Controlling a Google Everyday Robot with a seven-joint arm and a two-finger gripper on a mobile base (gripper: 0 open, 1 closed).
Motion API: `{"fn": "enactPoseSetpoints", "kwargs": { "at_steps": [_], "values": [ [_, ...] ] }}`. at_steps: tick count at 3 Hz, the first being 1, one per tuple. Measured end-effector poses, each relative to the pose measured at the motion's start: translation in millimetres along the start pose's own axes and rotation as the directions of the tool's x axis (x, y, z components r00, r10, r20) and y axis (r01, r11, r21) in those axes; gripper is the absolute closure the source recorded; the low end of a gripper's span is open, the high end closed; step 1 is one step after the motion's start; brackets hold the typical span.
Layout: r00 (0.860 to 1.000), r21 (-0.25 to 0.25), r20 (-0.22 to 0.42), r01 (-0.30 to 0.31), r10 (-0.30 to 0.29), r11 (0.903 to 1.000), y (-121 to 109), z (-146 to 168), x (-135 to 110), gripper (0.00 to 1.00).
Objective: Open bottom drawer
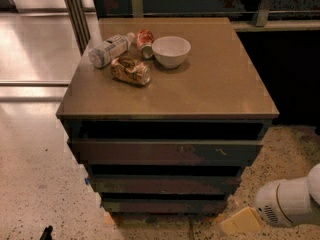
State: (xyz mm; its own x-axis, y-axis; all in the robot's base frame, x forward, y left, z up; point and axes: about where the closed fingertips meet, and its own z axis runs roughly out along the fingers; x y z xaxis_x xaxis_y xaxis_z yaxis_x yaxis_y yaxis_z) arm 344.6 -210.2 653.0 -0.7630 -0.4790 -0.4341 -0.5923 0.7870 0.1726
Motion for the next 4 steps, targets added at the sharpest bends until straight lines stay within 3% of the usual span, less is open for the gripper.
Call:
{"fn": "enactPoseSetpoints", "kwargs": {
  "at_steps": [2, 3, 4],
  "values": [
    [0.995, -0.005, 0.094, -0.027, 0.028, 0.9996, -3.5, 89.9, 10.7, 0.0],
    [0.995, -0.005, 0.093, -0.027, 0.028, 0.9996, -3.5, 89.9, 10.7, 0.0],
    [0.989, -0.002, 0.137, -0.048, 0.048, 0.9989, -3.8, 98.4, 14.3, 0.0]
  ]
}}
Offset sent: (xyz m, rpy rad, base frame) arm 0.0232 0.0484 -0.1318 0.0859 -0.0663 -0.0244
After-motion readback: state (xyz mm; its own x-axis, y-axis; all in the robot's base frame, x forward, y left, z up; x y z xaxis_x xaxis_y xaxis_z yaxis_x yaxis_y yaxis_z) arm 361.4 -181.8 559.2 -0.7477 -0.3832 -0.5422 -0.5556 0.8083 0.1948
